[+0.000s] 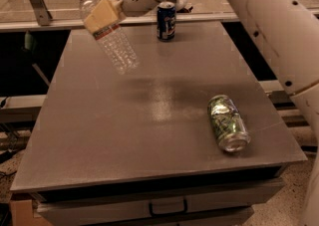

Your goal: Place water bottle upright

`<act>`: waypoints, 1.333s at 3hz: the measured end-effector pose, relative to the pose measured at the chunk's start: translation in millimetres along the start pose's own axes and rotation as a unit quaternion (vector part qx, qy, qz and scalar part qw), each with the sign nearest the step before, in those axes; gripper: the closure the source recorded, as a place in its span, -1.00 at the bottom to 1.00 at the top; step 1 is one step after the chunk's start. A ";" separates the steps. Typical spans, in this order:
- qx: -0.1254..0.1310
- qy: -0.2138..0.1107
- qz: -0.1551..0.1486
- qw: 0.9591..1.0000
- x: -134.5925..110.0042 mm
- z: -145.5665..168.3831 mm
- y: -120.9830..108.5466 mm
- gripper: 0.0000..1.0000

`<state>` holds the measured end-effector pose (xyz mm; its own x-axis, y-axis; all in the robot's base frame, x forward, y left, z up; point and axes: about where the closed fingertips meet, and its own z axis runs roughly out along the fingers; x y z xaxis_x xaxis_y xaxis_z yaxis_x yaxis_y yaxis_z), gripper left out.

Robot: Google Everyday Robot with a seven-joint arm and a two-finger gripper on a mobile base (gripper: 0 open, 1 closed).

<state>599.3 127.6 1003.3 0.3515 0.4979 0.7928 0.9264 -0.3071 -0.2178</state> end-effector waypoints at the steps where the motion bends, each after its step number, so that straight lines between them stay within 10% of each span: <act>1: 0.018 0.015 -0.018 1.000 10.8 4.3 -2.3 1.00; 2: 0.065 0.051 -0.049 0.995 6.2 13.6 -3.0 1.00; 4: 0.148 0.097 -0.138 0.974 -22.4 19.2 -15.4 1.00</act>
Offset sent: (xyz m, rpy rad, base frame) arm -0.0053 0.0116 -0.0131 0.2664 -0.1530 0.3218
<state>579.8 136.8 977.9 0.0769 0.3562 0.9313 0.9905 0.0793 -0.1121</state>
